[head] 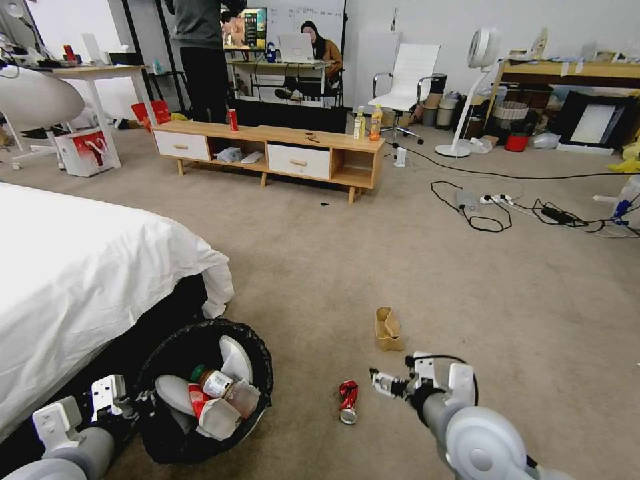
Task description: Pick up the trash bin and place the garbage on the floor into it.
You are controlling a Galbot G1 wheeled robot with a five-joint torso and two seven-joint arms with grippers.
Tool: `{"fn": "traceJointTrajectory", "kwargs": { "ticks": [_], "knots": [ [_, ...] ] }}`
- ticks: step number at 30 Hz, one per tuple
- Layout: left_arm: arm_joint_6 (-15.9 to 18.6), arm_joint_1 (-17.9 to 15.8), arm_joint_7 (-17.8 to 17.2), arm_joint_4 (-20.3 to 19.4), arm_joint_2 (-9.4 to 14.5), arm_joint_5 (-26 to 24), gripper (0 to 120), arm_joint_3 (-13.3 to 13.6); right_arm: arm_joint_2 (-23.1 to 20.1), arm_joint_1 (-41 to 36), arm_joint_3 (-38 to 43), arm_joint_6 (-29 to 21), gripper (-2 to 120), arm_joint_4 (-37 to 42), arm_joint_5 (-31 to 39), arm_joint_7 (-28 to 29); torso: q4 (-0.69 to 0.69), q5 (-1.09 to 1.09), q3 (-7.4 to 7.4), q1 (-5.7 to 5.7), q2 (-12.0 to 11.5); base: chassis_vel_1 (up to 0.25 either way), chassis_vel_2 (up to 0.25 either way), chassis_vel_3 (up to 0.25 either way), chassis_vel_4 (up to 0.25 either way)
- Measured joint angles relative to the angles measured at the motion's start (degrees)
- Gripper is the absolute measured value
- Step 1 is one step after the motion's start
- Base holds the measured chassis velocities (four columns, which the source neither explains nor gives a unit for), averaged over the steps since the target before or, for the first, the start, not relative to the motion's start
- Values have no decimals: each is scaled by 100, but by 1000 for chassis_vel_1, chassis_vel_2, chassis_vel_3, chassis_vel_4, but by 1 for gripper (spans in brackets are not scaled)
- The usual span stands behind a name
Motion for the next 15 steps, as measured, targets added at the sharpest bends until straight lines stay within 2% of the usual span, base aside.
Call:
{"fn": "traceJointTrajectory", "kwargs": {
  "ticks": [2, 15],
  "knots": [
    [0, 28, 3, -43, -1, 1, 1, -1, 80, 115, -182, -102, 100, -242, 158, 55, 0, 0, 0, 0, 0, 0, 0, 0, 0],
    [0, 113, 32, -107, -59, 54, 1, -10, 521, 723, -846, -104, 100, -1558, 109, -136, 0, 0, 1, 0, 0, 0, 0, 0, 0]
  ]
}}
